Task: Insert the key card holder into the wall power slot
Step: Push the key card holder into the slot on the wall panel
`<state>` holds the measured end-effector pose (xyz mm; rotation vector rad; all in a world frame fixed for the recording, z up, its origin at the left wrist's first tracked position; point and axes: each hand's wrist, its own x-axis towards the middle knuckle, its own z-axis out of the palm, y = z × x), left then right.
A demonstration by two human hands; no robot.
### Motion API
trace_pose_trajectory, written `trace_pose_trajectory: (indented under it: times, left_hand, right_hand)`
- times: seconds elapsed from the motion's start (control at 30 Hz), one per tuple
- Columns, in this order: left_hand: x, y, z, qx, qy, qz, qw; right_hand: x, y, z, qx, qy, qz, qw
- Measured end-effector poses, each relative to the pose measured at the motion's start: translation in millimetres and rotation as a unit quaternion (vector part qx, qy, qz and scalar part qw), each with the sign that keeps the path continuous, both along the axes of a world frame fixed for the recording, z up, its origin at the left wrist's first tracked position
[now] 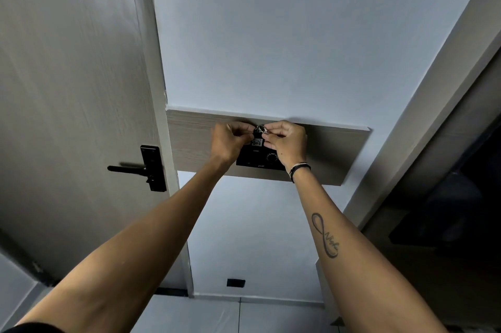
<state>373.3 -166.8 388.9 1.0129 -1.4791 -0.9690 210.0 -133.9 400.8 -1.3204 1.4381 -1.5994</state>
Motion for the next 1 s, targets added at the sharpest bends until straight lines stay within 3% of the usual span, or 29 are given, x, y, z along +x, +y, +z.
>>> trace_pose_trajectory:
  times: [0.67,1.0]
  left_hand:
    - [-2.0,8.7,0.4,-0.028,-0.132,0.089,0.987]
    - [-4.7,20.7,-0.6,-0.069,-0.182,0.122,0.973]
  right_hand:
    - [0.2,1.3,-5.9,-0.002,0.189,-0.069,0.979]
    - [-1.8,6.6,-10.8,0.002,0.198,-0.065,0.978]
